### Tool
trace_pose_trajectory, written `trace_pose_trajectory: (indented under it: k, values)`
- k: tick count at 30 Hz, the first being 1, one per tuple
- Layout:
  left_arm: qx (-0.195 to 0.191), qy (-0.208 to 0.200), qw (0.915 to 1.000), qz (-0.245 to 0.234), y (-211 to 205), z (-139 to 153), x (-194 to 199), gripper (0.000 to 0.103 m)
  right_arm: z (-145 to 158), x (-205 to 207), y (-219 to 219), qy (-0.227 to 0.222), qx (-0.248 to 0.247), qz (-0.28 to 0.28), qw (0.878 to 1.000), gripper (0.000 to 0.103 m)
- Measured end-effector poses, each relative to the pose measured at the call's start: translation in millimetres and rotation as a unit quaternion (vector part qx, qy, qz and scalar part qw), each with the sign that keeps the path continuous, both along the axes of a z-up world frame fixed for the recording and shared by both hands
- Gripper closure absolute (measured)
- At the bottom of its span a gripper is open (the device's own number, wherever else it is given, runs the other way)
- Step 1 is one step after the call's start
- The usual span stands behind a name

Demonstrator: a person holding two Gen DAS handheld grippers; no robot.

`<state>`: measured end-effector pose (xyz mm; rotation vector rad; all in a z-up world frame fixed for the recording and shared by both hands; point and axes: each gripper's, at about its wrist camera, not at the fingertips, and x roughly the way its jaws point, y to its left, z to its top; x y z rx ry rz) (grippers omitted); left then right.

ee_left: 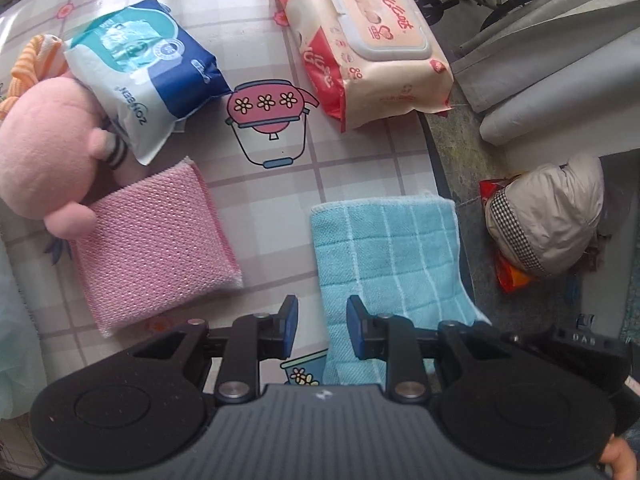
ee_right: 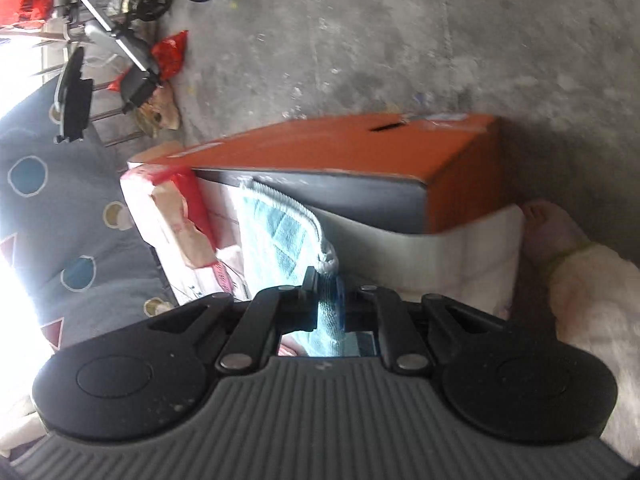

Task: Organize soft objects
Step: 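Grasp the blue towel with the left tool while the right tool hovers nearby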

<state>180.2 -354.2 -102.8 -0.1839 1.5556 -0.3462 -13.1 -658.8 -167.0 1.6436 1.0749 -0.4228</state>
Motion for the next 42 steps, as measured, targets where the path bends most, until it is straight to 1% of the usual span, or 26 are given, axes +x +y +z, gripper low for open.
trace_pose_trajectory:
  k: [2,4,6,8,10,12,13,14,15,16,17,18,19,20,22,23,25,26,28,30,33,34,36,38,40,42]
  values:
    - [0.008,0.008,0.9998,-0.015,-7.8,-11.0,2.4,0.074,0.1,-4.3,1.0,0.008,0.016,-0.011,1.0,0.096]
    - [0.021,0.017,0.9993,-0.027,-14.8,-22.3,4.9,0.074,1.3,-1.8,1.6,-0.003,0.032,-0.022,0.999,0.096]
    - [0.023,0.019,0.999,-0.033,-18.9,-29.3,7.2,0.074,2.8,7.4,2.7,-0.02,0.042,-0.018,0.999,0.096]
    - [0.02,0.015,0.9992,-0.031,-20.2,-29.6,9.9,0.074,5.9,19.4,3.8,-0.033,0.041,0.0,0.999,0.096]
    - [0.014,0.006,0.9995,-0.026,-20.5,-26.2,13.8,0.074,7.9,31.7,3.8,-0.038,0.027,0.029,0.998,0.096]
    - [0.005,-0.001,0.9998,-0.017,-17.8,-21.0,17.7,0.071,8.8,44.3,3.3,-0.039,0.007,0.054,0.998,0.095]
    - [0.002,-0.002,0.9999,-0.012,-15.6,-18.8,20.3,0.07,8.8,50.9,1.9,-0.04,-0.01,0.074,0.996,0.093]
    - [-0.003,-0.002,1.0,-0.006,-13.4,-17.2,22.3,0.066,8.9,58.8,1.2,-0.034,-0.034,0.103,0.994,0.093]
    - [-0.006,-0.003,1.0,-0.002,-12.4,-16.3,24.6,0.063,9.5,67.0,0.8,-0.02,-0.062,0.136,0.989,0.092]
    - [-0.005,-0.002,1.0,0.0,-11.9,-15.2,25.8,0.062,9.8,74.2,0.6,-0.005,-0.09,0.168,0.982,0.088]
    - [-0.003,-0.001,1.0,0.001,-11.5,-15.0,26.0,0.062,11.6,79.5,0.1,0.005,-0.114,0.194,0.974,0.085]
    - [-0.003,0.001,1.0,0.001,-11.0,-14.9,25.6,0.062,15.6,82.7,-1.1,0.011,-0.137,0.209,0.968,0.078]
    - [-0.004,0.005,1.0,0.003,-9.9,-15.2,24.3,0.062,21.9,84.1,-2.7,0.011,-0.159,0.217,0.963,0.073]
    - [-0.008,0.01,0.9999,0.008,-7.3,-15.5,22.9,0.062,28.2,85.4,-4.8,0.003,-0.181,0.223,0.958,0.073]
    - [-0.022,0.02,0.9994,0.017,-4.6,-16.0,17.1,0.062,42.4,90.5,-6.0,-0.028,-0.207,0.233,0.95,0.07]
    - [-0.03,0.026,0.999,0.019,-3.4,-17.3,12.8,0.061,45.3,95.4,-5.7,-0.048,-0.205,0.239,0.948,0.068]
    - [-0.042,0.036,0.9982,0.021,-5.8,-20.5,5.4,0.059,43.1,110.9,-2.0,-0.077,-0.184,0.262,0.944,0.052]
    - [-0.046,0.043,0.9978,0.02,-7.6,-23.7,1.5,0.056,39.9,119.3,0.9,-0.087,-0.176,0.274,0.942,0.052]
    - [-0.053,0.056,0.9968,0.021,-10.4,-30.7,-3.6,0.054,29.5,136.3,7.2,-0.098,-0.155,0.297,0.937,0.052]
    - [-0.057,0.064,0.9961,0.023,-12.1,-37.4,-6.6,0.05,16.8,151.2,13.2,-0.103,-0.136,0.307,0.936,0.051]
    - [-0.062,0.074,0.9947,0.035,-13.6,-47.1,-8.0,0.048,1.2,164.6,23.7,-0.093,-0.136,0.322,0.932,0.05]
    - [-0.064,0.075,0.9943,0.039,-13.7,-48.9,-7.9,0.048,-0.6,166.3,25.5,-0.106,-0.136,0.316,0.933,0.048]
    - [-0.075,0.071,0.9937,0.044,-14.4,-48.2,-7.0,0.042,-2.4,167.5,28.5,-0.107,-0.133,0.319,0.932,0.046]
    - [-0.077,0.067,0.994,0.041,-17.8,-47.0,-6.2,0.04,-1.9,168.6,31.5,-0.105,-0.13,0.327,0.93,0.043]
    - [-0.077,0.062,0.9944,0.037,-19.4,-45.7,-6.7,0.038,-6.1,170.8,34.1,-0.096,-0.104,0.328,0.934,0.038]
    - [-0.08,0.059,0.9945,0.033,-25.2,-46.0,-6.4,0.036,-10.0,174.2,39.7,-0.091,-0.083,0.335,0.934,0.036]
